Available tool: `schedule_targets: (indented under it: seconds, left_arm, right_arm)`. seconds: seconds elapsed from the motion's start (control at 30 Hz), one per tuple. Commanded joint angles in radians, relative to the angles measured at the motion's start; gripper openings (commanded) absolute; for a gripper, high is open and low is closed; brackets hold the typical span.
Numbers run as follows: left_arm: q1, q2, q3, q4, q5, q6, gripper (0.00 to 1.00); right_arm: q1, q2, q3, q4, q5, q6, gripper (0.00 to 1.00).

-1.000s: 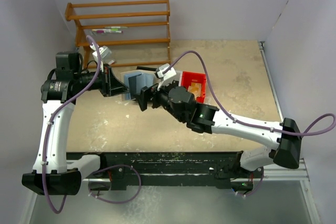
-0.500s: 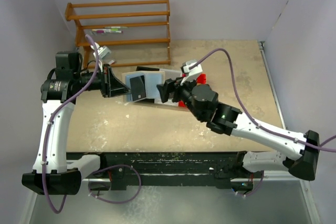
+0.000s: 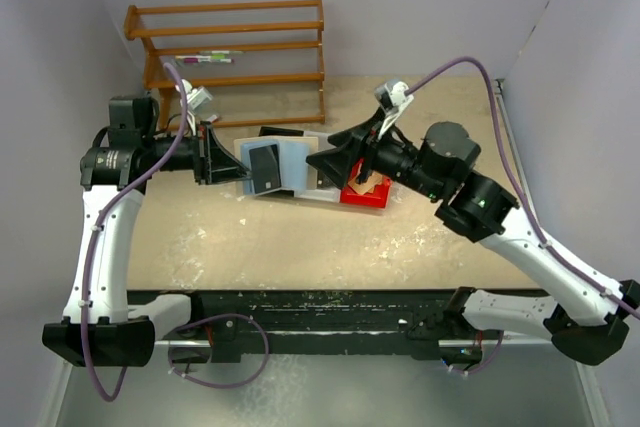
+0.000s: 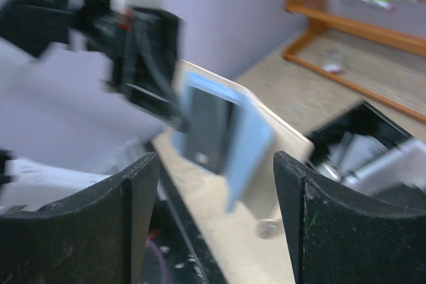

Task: Take the credit cards out of the card holder

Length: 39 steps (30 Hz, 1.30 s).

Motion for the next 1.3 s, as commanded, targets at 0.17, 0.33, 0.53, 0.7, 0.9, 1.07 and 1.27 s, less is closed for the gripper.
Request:
schedule_targets:
  seconds: [0.17, 0.33, 0.53, 0.7, 0.9, 1.07, 1.27]
  left_arm:
    - [0.003, 0.009, 0.038, -0.032, -0.075, 0.053, 0.0]
    - [0.003, -0.002, 0.049, -0.033, -0.01, 0.056, 0.0]
    - [0.003, -0.011, 0.055, -0.037, 0.074, 0.062, 0.0]
    - [0.003, -0.009, 0.056, -0.042, 0.146, 0.061, 0.0]
    - [0.003, -0.002, 0.054, -0.05, 0.2, 0.058, 0.0]
    - [0.003, 0.002, 0.049, -0.05, 0.214, 0.057, 0.0]
    - [0.003, 0.005, 0.046, -0.05, 0.215, 0.058, 0.0]
  right_arm:
    - [-0.004, 0.165, 0.162, 0.185, -0.383, 0.203, 0.67]
    - [-0.008, 0.25, 0.143, 0.194, -0.462, 0.246, 0.67]
    - [-0.039, 0.246, 0.095, 0.168, -0.474, 0.213, 0.65]
    - [-0.088, 0.22, 0.034, 0.192, -0.525, 0.227, 0.62]
    - [-0.119, 0.227, 0.004, 0.265, -0.6, 0.273, 0.59]
    - [-0.119, 0.279, 0.022, 0.33, -0.65, 0.298, 0.55]
    - [-0.119, 0.307, 0.006, 0.444, -0.73, 0.385, 0.47]
